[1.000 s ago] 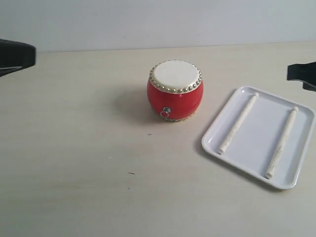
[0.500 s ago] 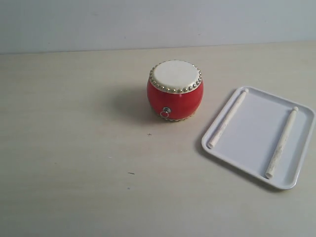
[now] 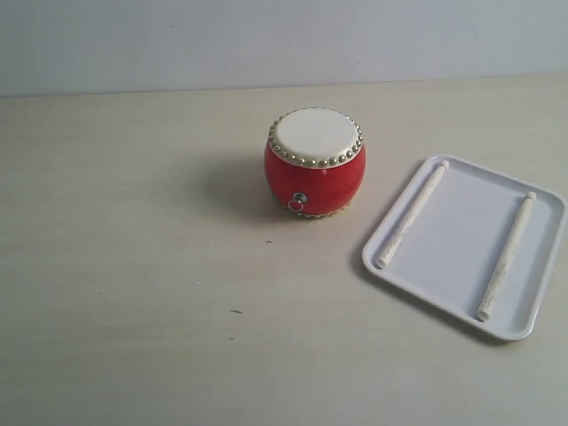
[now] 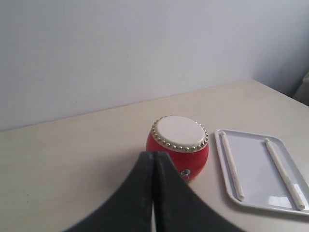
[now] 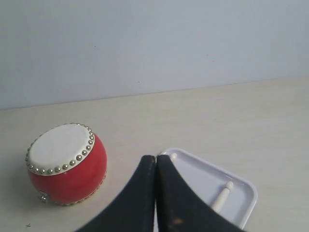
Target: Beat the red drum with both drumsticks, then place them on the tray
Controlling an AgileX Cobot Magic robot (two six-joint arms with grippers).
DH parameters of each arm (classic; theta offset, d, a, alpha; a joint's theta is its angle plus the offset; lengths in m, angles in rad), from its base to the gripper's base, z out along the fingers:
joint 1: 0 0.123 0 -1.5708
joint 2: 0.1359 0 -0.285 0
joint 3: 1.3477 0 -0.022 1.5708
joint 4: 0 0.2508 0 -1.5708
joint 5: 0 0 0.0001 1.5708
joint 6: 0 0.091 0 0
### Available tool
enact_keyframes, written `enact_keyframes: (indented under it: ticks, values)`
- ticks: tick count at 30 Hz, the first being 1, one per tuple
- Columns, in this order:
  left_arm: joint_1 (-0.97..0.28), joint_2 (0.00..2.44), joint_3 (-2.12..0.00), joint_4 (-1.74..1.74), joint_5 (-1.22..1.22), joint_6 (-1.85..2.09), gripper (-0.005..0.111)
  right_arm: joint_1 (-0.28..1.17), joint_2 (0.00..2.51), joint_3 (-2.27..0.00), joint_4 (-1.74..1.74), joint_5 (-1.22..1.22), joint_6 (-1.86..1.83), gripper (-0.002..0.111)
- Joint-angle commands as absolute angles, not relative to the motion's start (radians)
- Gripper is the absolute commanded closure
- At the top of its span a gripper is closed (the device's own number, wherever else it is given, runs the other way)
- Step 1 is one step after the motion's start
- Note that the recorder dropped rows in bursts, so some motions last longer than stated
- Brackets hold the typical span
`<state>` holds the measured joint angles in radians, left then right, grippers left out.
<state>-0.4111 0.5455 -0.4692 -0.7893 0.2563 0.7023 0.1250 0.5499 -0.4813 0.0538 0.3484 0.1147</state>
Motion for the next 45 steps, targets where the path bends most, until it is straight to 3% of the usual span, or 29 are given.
enact_keyframes:
  ticks: [1, 9, 16, 20, 24, 35, 37, 41, 45]
  values:
    - [-0.405, 0.482, -0.465, -0.794, 0.265, 0.699, 0.107, 0.122, 0.547, -0.479, 0.047, 0.344, 0.105, 0.108]
    - [-0.188, 0.226, -0.458, -0.616, 0.448, 0.755, 0.107, 0.122, 0.547, -0.479, 0.049, 0.344, 0.105, 0.108]
    - [0.014, 0.077, -0.311, -0.64, 0.431, 0.694, 0.107, 0.122, 0.547, -0.479, 0.049, 0.349, 0.105, 0.108]
    - [0.093, 0.026, -0.173, -0.773, 0.278, 0.694, 0.107, 0.122, 0.547, -0.479, 0.049, 0.349, 0.105, 0.108]
    - [0.111, 0.025, -0.065, -0.889, 0.121, 0.694, 0.107, 0.122, 0.547, -0.479, 0.049, 0.349, 0.105, 0.108]
    - [0.111, 0.025, -0.027, -0.896, 0.083, 0.653, 0.107, 0.122, 0.547, -0.479, 0.049, 0.349, 0.105, 0.108]
    - [0.111, 0.025, -0.027, -0.745, 0.072, 0.473, 0.107, 0.122, 0.547, -0.479, 0.049, 0.349, 0.105, 0.108]
    - [0.111, 0.025, -0.014, -0.052, 0.072, -0.13, 0.107, 0.122, 0.547, -0.479, 0.049, 0.349, 0.105, 0.108]
    - [0.111, 0.025, 0.0, -0.025, 0.094, -0.135, 0.107, 0.122, 0.547, -0.479, 0.049, 0.349, 0.105, 0.108]
